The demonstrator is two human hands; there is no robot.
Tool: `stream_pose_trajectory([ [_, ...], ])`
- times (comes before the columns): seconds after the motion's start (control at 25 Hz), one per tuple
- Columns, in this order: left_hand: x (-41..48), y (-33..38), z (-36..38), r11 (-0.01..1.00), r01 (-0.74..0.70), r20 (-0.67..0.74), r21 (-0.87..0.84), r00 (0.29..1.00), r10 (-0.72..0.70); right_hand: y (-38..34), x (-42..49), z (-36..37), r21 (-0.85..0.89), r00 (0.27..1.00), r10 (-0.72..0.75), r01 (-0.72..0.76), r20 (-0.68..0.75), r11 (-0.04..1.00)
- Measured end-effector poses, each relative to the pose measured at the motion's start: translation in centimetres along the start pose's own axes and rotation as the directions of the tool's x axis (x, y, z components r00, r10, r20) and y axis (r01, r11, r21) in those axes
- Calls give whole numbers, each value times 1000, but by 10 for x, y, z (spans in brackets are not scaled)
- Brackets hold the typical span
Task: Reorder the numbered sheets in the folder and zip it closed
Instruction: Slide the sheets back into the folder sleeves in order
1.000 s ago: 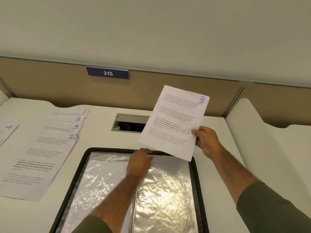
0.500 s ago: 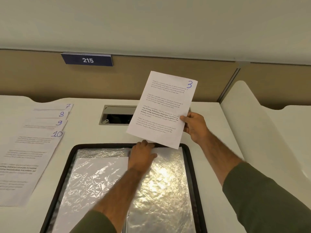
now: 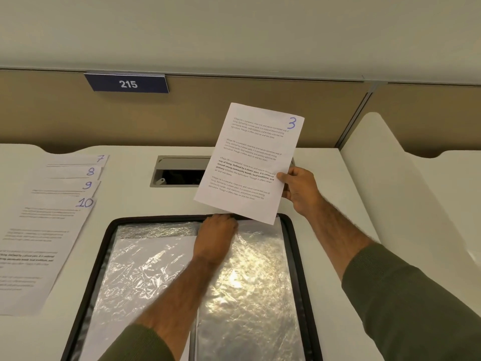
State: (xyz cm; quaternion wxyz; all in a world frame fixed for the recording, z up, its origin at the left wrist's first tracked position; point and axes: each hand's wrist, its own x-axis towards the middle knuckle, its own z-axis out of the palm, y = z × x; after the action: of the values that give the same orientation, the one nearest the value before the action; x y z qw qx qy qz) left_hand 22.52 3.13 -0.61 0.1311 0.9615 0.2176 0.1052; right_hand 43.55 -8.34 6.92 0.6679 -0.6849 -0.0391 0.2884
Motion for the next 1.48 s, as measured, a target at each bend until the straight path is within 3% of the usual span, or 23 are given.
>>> stream_pose_trajectory([
  [0.2,-12,8,-2,996,3,-134,-86,991,-14,3,3,-4,16,1000,-10,10,-23,1000],
  [0.36,-16,2,5,1000,-25,-87,-8,996,24,1,5,1,45,998,-43,45,-53,998],
  [0.84,-20,3,4,991,68,16,-117,998,-67,3,10,32,72,994,-88,92,-68,993],
  [1.2,-5,8,-5,998,-13,-84,-69,996,7,3,14,36,16,990,-117,118,-75,993],
  [1.48,-2,5,-11,991,-31,-129,-127,992,15,18,15,28,-42,988,-112,108,-105,993],
])
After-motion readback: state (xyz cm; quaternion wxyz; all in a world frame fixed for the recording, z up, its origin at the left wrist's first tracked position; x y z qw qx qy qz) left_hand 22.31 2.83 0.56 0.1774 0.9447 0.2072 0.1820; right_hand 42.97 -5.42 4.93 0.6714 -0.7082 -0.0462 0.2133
